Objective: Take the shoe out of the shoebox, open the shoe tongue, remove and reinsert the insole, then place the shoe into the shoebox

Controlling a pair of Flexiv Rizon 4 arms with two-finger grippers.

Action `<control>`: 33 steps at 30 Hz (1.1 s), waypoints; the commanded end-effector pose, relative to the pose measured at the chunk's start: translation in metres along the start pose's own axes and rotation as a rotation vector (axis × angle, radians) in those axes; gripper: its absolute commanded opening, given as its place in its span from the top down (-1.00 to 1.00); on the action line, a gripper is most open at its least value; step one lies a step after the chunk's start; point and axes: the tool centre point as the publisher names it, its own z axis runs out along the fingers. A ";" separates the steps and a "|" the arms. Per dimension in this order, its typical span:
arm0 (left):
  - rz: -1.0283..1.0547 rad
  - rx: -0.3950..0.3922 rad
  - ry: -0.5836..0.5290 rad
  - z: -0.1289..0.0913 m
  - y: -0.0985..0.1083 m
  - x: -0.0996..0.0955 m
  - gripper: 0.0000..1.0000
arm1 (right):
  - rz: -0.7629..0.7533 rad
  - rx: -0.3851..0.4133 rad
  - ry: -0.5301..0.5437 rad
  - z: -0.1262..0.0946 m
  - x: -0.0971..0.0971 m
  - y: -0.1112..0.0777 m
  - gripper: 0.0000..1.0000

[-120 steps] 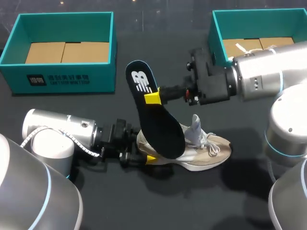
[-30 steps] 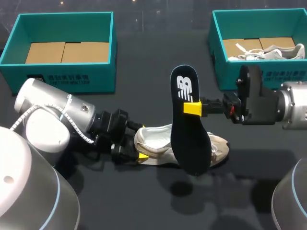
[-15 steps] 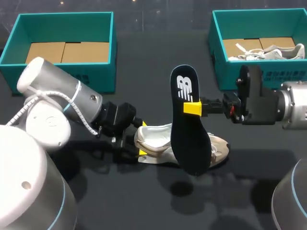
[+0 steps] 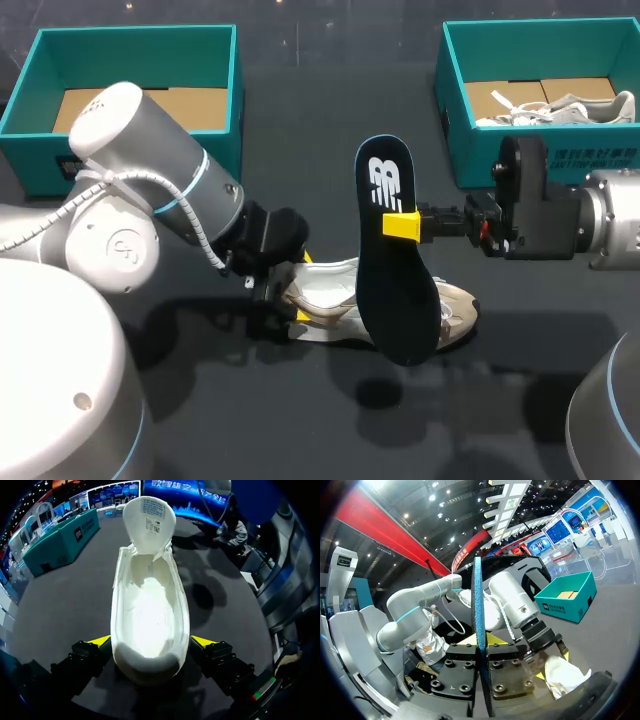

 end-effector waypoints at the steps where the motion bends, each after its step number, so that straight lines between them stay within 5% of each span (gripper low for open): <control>1: 0.024 -0.140 -0.005 -0.005 -0.012 0.006 -1.00 | -0.001 -0.003 -0.003 0.001 0.001 -0.002 1.00; 11: 0.059 -0.370 0.016 -0.003 -0.025 -0.006 -1.00 | -0.001 -0.003 -0.003 0.001 0.001 -0.002 1.00; 33: 0.013 -0.476 0.064 0.001 -0.016 -0.005 -1.00 | -0.001 -0.003 -0.003 0.001 0.001 -0.002 1.00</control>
